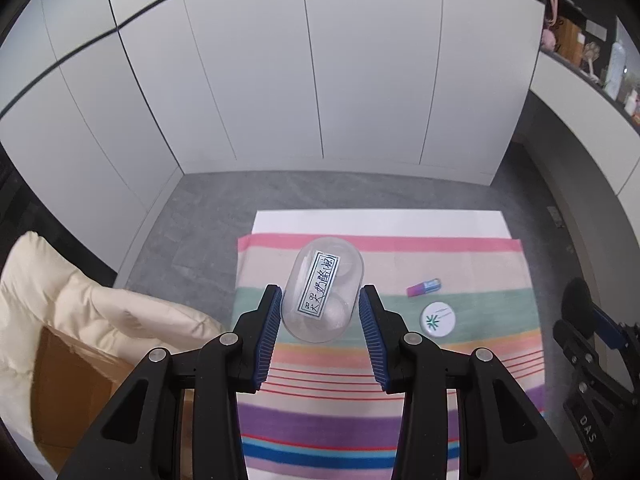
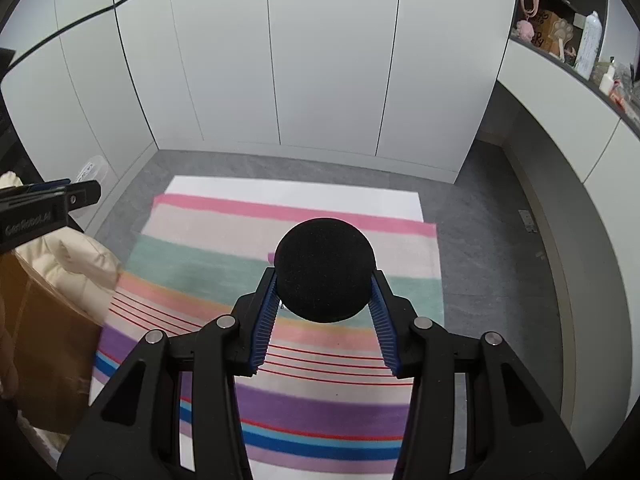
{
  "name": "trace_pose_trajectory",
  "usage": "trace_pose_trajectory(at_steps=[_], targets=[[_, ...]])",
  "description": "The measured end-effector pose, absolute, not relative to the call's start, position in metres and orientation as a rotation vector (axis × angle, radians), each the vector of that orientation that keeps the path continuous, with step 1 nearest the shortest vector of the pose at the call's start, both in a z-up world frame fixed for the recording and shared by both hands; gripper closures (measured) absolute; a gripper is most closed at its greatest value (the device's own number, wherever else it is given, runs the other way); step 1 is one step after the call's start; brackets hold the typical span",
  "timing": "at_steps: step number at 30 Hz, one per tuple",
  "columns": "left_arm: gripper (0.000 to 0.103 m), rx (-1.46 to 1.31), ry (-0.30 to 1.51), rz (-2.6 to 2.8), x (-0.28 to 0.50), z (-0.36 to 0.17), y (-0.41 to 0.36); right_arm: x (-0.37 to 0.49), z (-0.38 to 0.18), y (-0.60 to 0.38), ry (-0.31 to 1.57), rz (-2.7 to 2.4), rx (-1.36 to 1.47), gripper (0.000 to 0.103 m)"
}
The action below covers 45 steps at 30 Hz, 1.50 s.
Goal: Organize objects
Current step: 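Lift the jar and clear case and carry both toward the cardboard box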
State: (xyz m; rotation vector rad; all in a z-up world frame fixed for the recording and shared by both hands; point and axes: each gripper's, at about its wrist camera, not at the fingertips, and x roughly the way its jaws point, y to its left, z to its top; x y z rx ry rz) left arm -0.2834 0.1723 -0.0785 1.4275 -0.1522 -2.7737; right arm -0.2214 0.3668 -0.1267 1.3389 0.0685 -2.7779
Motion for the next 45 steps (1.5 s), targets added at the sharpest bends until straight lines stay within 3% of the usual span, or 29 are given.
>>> trace_pose_trajectory(at_steps=[8,26,31,45], targets=[[0.062,1.41,-0.167,-2.816,-0.257,-0.056,0.181,-0.21,-0.092,0.368,0.039,-2.778,1.368,0.056],[0.062,1.475,-0.225,-2.791,-0.204,-0.065,0.189,-0.178,-0.09,0.382,0.056,-2.792,1.417,0.056],[0.062,1.427,-0.338,-2.837,-0.172,-0.057,0.199,-0.156,-0.088,0.382,0.03,-2.778,1.416,0.056],[0.062,1.438,-0.269,-2.813,-0.093,-0.055,0.162,-0.078,-0.086,0.373,0.024,-2.74,1.421,0.056]])
